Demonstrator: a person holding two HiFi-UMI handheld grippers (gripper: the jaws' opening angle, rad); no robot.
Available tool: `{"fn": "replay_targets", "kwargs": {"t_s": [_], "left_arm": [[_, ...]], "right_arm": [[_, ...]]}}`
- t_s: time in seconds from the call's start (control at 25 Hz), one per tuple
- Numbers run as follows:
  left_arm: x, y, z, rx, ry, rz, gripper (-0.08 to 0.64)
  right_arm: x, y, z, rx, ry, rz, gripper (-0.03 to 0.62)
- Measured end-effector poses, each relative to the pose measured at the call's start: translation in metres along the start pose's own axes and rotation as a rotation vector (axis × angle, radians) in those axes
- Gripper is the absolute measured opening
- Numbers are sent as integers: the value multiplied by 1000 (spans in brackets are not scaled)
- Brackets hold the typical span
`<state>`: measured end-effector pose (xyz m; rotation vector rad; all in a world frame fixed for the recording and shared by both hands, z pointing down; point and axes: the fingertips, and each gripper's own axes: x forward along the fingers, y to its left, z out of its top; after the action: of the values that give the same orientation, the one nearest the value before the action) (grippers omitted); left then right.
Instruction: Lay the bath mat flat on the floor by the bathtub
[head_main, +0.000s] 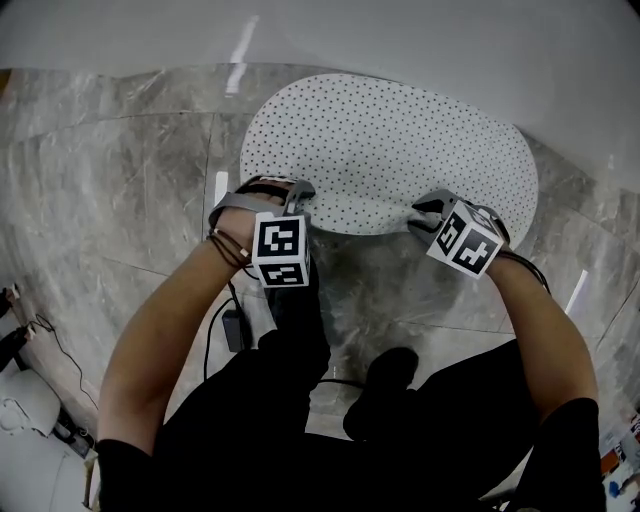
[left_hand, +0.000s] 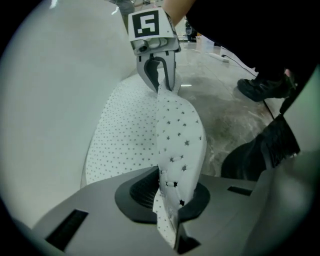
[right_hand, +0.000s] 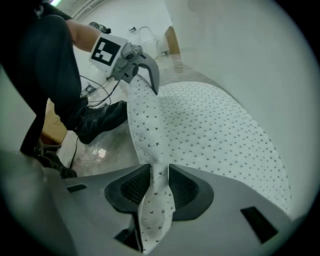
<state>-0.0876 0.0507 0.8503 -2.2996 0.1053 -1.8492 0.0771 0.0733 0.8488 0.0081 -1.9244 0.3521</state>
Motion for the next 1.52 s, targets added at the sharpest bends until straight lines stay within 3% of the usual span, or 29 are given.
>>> {"fn": "replay_targets", "kwargs": {"t_s": [0.12,0.2,0.28,0.6,0.68,0.84,1.0,1.12,1.24,1.32,1.4,1.52], "left_arm": [[7,-29,-3,85,18,-82,26],[12,-49,-5,135,36,-139,26],[17,-62,-7,169,55,-159,45],[27,-66,-16,318,132,-105,35],[29,-65,-19,326,136,-102,29],[28,-55,-24,297,132,-111,28],[21,-32,-18,243,89,-50,26],[20,-22,-18,202,82,-60,29],[22,-41,-25,207,116,-150,26],[22,-56,-31,156,140,-248,76],[16,-59,-31,64,129,-327,130],[4,-44,-29,-133,75,-407,196]], "right_arm": [[11,31,-5,-70,44,118,158],[17,47,-11,-79,70,187,222],[20,53,-18,-75,90,222,214],[23,37,-45,4,143,185,207],[25,36,-46,27,138,180,200],[26,33,-43,2,146,158,183],[26,30,-42,-18,156,130,155],[27,29,-42,-20,157,121,152],[26,29,-43,-40,168,112,147],[24,24,-42,-62,172,84,147],[20,12,-38,-67,160,33,147],[13,-11,-33,-6,140,-41,147]]}}
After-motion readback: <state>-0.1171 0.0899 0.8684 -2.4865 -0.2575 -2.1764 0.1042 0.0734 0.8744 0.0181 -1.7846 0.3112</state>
